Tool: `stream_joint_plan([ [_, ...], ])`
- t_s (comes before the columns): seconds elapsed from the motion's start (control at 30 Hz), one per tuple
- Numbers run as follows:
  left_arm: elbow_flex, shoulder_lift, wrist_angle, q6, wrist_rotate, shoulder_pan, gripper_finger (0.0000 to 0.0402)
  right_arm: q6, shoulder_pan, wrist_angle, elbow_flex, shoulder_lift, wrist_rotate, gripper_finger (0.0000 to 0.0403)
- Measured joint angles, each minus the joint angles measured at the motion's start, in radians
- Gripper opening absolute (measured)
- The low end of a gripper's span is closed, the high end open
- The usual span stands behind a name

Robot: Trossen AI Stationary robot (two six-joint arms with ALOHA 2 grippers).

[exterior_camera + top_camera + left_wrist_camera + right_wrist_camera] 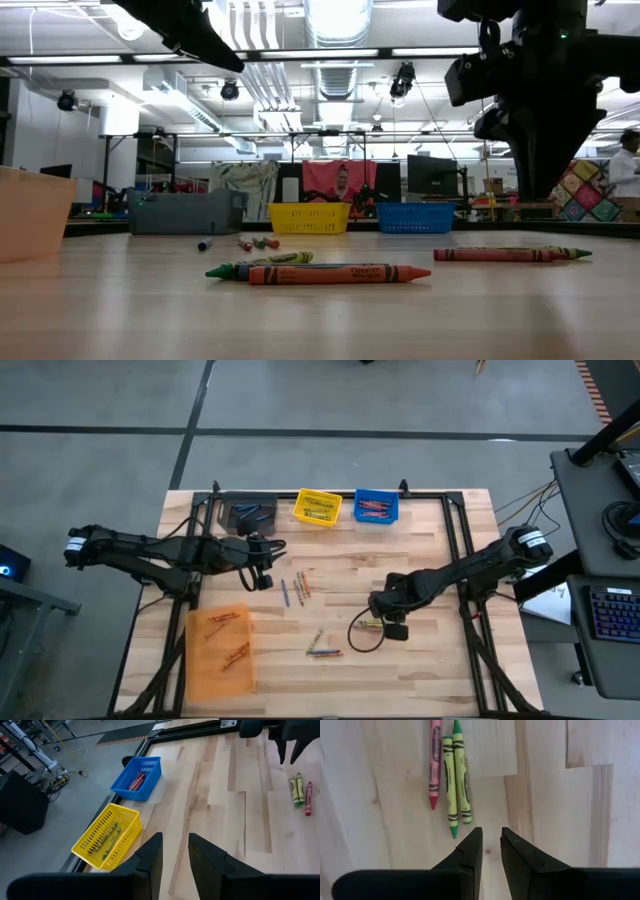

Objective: Sort crayons
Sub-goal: Put the green crayon into the yellow bin

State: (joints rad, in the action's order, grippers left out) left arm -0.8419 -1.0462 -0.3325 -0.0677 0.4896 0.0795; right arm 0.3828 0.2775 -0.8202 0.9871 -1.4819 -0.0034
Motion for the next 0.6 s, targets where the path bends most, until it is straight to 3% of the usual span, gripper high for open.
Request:
stream_joint_plan([
  [0.37,0.001,0.000,-0.001,0.001,0.000,0.000,0.0075,0.010,0.000,0.102,0.000,-0.042,0.004,0.0061],
  [0.6,0.001,0.000,-0.002,0.001,0.000,0.000,0.0075,0.022,0.000,0.124,0.000,-0.082,0.004,0.0107],
])
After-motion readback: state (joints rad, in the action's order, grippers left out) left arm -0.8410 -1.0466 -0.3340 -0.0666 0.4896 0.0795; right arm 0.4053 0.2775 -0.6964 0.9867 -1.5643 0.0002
